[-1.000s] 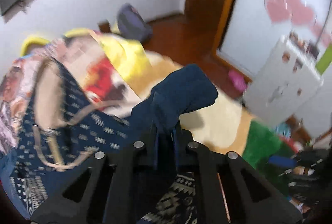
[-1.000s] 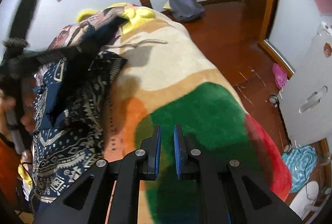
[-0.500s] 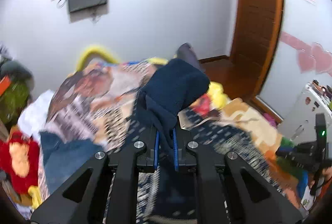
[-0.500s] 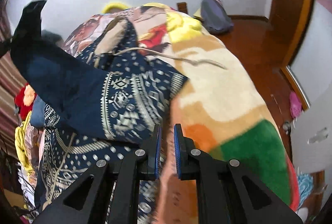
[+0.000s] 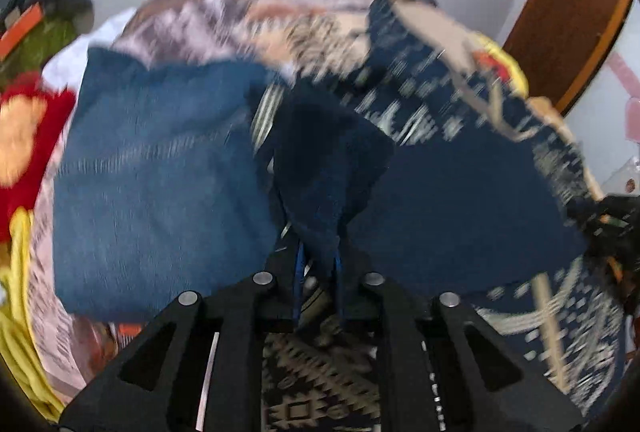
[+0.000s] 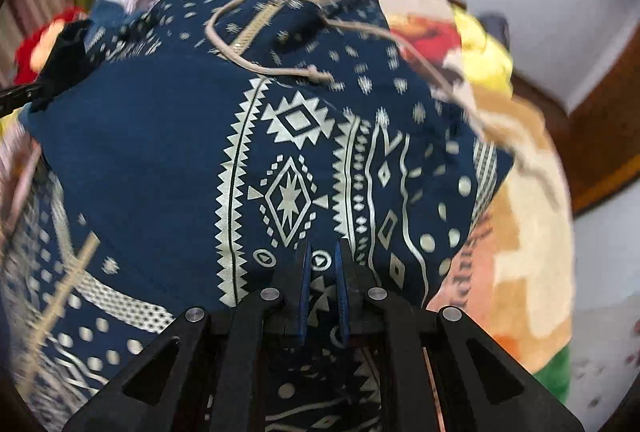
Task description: Fold large clothes
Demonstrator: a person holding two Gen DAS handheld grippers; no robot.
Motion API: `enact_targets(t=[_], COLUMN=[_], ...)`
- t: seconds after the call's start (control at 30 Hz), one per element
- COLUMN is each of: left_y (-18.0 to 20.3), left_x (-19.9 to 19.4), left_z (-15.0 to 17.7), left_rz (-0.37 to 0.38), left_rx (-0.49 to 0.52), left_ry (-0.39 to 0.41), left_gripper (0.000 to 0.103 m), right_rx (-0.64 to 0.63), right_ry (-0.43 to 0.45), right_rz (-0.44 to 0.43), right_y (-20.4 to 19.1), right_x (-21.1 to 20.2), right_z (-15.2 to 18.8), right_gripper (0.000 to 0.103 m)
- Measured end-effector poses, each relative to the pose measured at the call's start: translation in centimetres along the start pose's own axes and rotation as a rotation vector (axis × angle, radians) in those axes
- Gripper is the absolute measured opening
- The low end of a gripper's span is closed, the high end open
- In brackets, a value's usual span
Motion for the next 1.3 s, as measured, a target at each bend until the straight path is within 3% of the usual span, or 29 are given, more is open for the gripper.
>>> enact_targets(t=[0.13,0.2,0.27,0.4,0.57,0.67,0.83,0.9,1.0,1.07,1.13,1.17,1.2,1.23,1.27,1.3], left_y=[-2.8,-4.0,-4.8,-6.2,-6.2,-4.4,1.0,3.7,6.2,7.4,7.8,7.9,7.8,7.6,7.5,7.4], left_x=[0.4,0.0,-0.5,-1.2,-4.4,-6.1,-5.7,-4.0,-0.9,1.7,3.5,3.6,3.7,3.7,3.7,3.6], left_z=[2.1,2.9,3.7,4.8,5.0,4.1,1.9,1.2,0.3,0.5,1.0,1.0,1.1,1.2,1.3,1.4], left_rz=[-0.024,-0.033,-0.049,-0.183,-0.187,-0.174,-0.089,-0.052,-0.010,-0.010,-0.036,-0.039,-0.042,-0.041,-0.037,-0.034], left_rx=[-0.073,-0.102,-0.107,-0.082,-0.077,-0.042,0.051,0.093,0.120,0.124,0.127,0.128,0.128,0.125,0.120,0.114], left_ry=[0.010,0.009,0.003,-0.030,0.014,0.052,0.085,0.071,0.025,-0.028,-0.051,-0.031,-0.018,-0.015,-0.017,-0.020], left_gripper=[0.050,0.055,0.057,0.057,0.057,0.057,0.058,0.058,0.058,0.058,0.060,0.061,0.063,0.065,0.065,0.065], right_rx=[-0.048,-0.065,-0.080,-0.098,-0.112,-0.069,0.117,0.197,0.277,0.290,0.253,0.218,0.184,0.160,0.132,0.119], right_ry=[0.014,0.022,0.031,0.035,0.042,0.040,0.084,0.084,-0.001,-0.038,-0.020,-0.004,0.011,0.025,0.059,0.069], right_rz=[0.068,0.098,0.142,0.213,0.259,0.225,0.076,0.016,-0.101,-0.101,-0.093,-0.064,0.025,0.155,0.249,0.215], right_y=[-0.3,-0.3,-0.3,0.0,0.4,1.1,4.6,6.4,7.9,8.0,7.6,7.4,7.3,7.7,7.9,7.9], right_x=[0.0,-0.1,-0.2,-0.4,-0.9,-2.2,-5.2,-5.3,-2.7,-0.9,-0.4,-0.6,-0.7,-0.7,-0.8,-0.7], right_z=[0.4,0.7,1.1,1.6,2.6,3.0,2.1,1.8,1.9,2.2,2.4,2.6,2.7,2.9,3.3,3.7], right_gripper=[0.008,0.008,0.008,0.008,0.008,0.008,0.008,0.008,0.008,0.008,0.010,0.016,0.051,0.102,0.102,0.103])
Point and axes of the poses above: each gripper's, at about its wrist camera, not at the fingertips, and x roughly the way its jaws point, y to its right, z to its underside, the point moved 4 cm from there along x, roughly the way its jaws point, and after that the axes turned 4 degrees about -y, right-handed, at the moved point
